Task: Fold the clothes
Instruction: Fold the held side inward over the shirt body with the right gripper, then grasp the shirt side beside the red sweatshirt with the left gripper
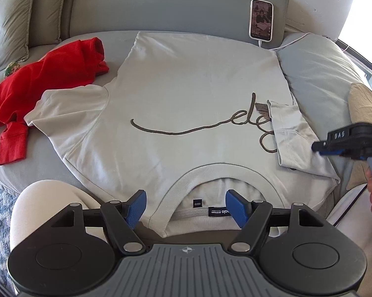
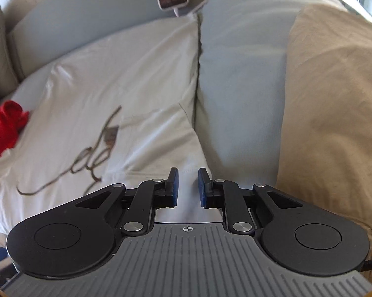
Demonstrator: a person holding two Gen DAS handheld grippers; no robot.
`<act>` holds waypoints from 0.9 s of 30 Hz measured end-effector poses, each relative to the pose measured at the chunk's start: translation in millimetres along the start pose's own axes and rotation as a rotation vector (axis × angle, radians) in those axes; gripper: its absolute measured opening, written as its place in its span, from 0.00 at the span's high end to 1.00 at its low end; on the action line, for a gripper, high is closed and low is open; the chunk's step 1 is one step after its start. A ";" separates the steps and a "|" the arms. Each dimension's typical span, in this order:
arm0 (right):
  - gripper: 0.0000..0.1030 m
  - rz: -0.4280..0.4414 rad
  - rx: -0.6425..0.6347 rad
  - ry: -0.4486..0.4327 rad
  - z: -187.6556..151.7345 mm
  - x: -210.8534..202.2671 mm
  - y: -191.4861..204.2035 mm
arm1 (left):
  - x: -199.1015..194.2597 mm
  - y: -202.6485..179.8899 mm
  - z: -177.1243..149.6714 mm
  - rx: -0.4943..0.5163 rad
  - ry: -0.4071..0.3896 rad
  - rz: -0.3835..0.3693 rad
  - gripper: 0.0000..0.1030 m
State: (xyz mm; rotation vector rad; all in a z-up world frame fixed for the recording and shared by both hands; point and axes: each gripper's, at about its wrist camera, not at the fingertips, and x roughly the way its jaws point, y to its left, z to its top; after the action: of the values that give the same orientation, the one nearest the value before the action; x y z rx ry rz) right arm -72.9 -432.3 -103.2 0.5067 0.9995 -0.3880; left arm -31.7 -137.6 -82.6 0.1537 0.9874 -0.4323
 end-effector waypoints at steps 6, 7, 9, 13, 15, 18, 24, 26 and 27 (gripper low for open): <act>0.87 -0.092 -0.067 0.095 -32.5 -11.2 -1.9 | 10.8 5.7 -0.5 -0.031 0.045 -0.012 0.32; 0.87 -0.118 -0.097 0.113 -36.4 -16.1 0.6 | 11.3 4.5 -0.7 -0.025 0.046 -0.018 0.32; 0.84 -0.176 -0.124 0.121 -34.5 -26.3 7.2 | 10.8 2.8 -1.2 -0.014 0.043 -0.027 0.32; 0.81 -0.102 -0.104 0.013 -10.8 -41.0 19.2 | 7.9 7.5 -0.4 -0.028 0.032 -0.021 0.32; 0.81 -0.075 -0.103 -0.020 3.9 -31.1 28.7 | 5.9 13.1 0.7 -0.050 0.024 -0.010 0.32; 0.80 -0.067 -0.099 -0.027 17.0 -3.9 41.9 | 2.0 24.7 2.7 -0.090 0.008 0.010 0.32; 0.78 -0.032 -0.093 0.032 -16.3 0.6 46.6 | -5.4 65.5 8.5 -0.224 -0.008 0.011 0.32; 0.70 -0.038 -0.116 0.092 -34.2 -12.8 46.9 | -9.6 89.8 9.4 -0.312 -0.036 -0.007 0.32; 0.65 -0.039 -0.138 0.135 -41.4 -19.7 47.5 | -11.8 102.8 9.7 -0.359 -0.053 -0.017 0.32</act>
State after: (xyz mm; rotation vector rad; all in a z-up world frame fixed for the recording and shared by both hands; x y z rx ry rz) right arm -86.1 -368.4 -93.8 0.3933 1.1591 -0.3203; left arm 13.4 -44.3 -74.4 -0.1894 0.9984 -0.2674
